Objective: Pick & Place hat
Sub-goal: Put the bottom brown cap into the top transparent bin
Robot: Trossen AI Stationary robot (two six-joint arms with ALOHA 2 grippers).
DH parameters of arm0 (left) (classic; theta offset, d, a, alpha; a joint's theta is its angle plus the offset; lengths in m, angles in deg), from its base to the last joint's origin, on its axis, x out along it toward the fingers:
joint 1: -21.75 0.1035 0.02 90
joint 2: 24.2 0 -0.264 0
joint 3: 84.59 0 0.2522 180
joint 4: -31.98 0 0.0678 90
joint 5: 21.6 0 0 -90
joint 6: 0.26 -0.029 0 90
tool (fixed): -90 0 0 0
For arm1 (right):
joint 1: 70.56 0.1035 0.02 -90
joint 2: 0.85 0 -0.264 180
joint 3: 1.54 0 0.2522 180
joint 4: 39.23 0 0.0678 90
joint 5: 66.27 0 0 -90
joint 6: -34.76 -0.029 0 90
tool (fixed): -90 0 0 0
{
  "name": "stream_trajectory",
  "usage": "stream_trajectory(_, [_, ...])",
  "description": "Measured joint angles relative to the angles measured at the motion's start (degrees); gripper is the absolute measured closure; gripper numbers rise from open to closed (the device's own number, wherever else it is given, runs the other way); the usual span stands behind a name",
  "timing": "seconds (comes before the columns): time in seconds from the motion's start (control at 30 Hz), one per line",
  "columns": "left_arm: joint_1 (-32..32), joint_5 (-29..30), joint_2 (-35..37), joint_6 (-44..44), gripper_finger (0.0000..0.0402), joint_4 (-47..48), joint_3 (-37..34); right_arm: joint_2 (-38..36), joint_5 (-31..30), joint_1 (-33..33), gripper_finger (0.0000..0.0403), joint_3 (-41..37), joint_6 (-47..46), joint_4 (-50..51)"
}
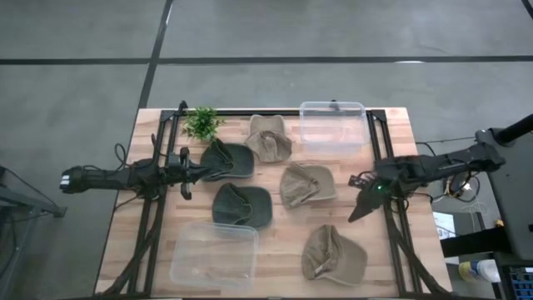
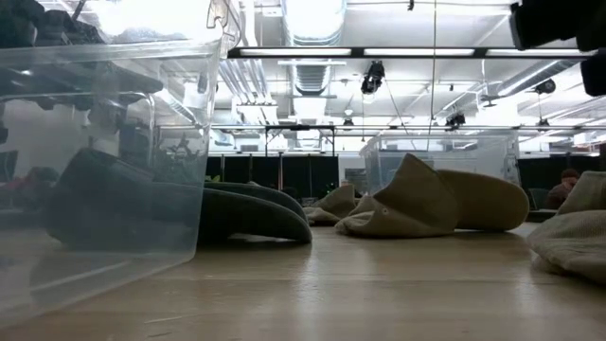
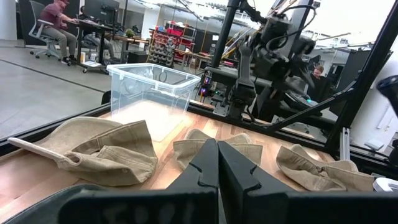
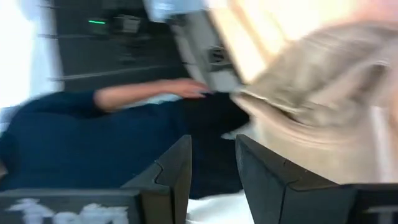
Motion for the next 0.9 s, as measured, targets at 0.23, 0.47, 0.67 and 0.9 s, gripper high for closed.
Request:
stream_trajectory(0.23, [-0.02,0.00,-0.01,0.01,0.0401,0.02,0.00,18.68,-2.78,5.11,0.0282,12.95,20.03,19.69])
stream_trajectory(0.47, [0.00,0.00,-0.01,0.00,0.0401,0.03,0.00,33.67,-3.89,7.59,0.0282,17.16,26.53,22.37])
stream_trajectory(0.67, [0.00,0.00,-0.02,0.00,0.0401,0.04,0.00,40.84,-3.75,7.99,0.0282,17.18,26.36,25.41])
stream_trajectory(0.9, [0.00,0.00,0.00,0.00,0.0401,0.06,0.00,42.56,-4.29,8.38,0.0282,17.00,29.36,27.04])
